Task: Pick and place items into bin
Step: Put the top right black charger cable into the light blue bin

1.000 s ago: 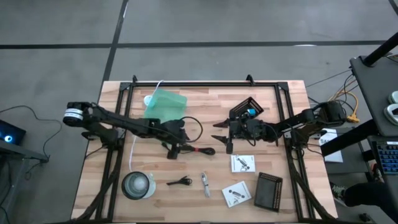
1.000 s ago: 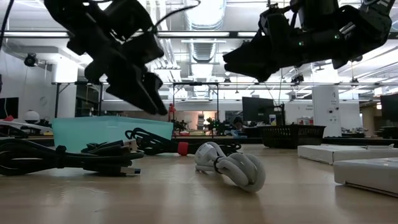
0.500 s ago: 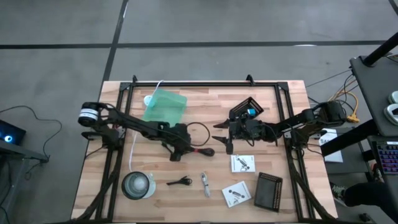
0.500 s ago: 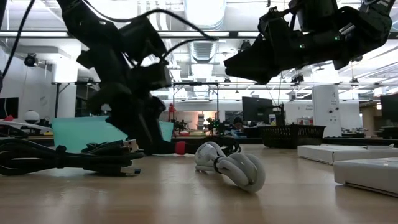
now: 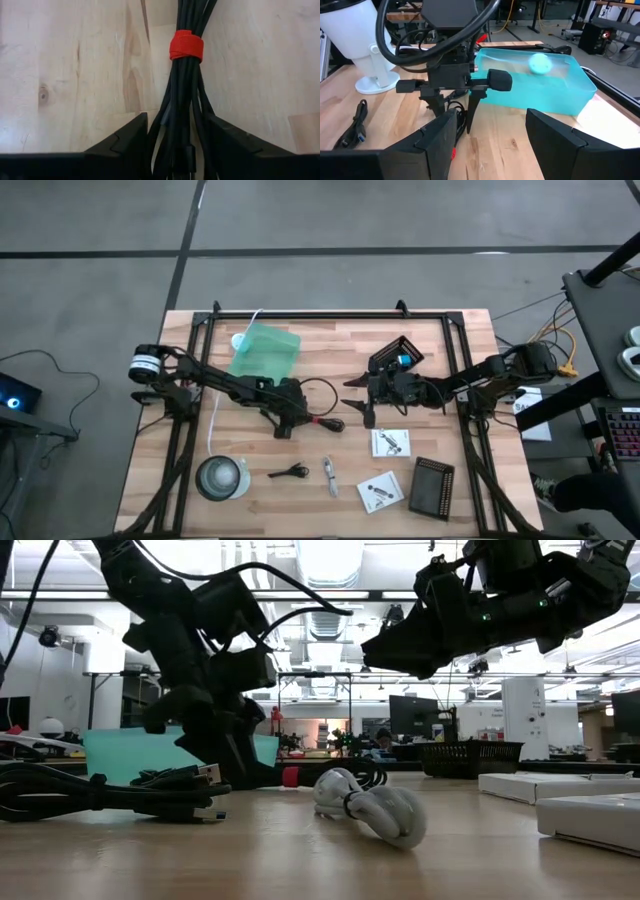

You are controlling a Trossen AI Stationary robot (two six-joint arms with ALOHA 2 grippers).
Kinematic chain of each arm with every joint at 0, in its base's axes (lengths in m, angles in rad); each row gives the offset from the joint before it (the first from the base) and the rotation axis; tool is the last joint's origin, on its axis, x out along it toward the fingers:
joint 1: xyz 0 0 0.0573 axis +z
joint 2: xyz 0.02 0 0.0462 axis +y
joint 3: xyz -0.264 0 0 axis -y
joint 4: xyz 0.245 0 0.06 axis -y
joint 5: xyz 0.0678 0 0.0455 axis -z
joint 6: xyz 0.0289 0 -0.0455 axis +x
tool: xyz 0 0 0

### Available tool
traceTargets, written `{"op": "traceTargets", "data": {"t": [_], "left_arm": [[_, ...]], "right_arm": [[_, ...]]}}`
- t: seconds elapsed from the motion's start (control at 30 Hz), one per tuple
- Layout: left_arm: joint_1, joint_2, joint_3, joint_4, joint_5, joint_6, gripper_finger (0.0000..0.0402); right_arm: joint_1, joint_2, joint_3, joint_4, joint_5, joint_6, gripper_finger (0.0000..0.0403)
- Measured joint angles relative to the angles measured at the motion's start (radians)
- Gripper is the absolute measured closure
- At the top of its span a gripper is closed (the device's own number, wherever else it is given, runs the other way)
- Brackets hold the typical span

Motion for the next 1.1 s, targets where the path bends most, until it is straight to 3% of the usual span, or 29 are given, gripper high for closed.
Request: {"op": "traceTargets", "data": {"t": [0.27,0.8,1.1], "left_arm": [[-0.001,0.007,-0.001,0.003,0.012,0.002,0.0297],[0.001,0.007,-0.003,0.003,0.057,0.046,0.0355],[0.001,-0.005,-0.003,-0.009,0.064,0.112,0.0361]], "right_arm": [[0.0,0.0,0.0,0.0,0.0,-0.003,0.0179],[0.0,0.0,0.0,0.001,0.0,-0.029,0.0179],[0.0,0.0,0.0,0.001,0.0,-0.011,0.0179]]}}
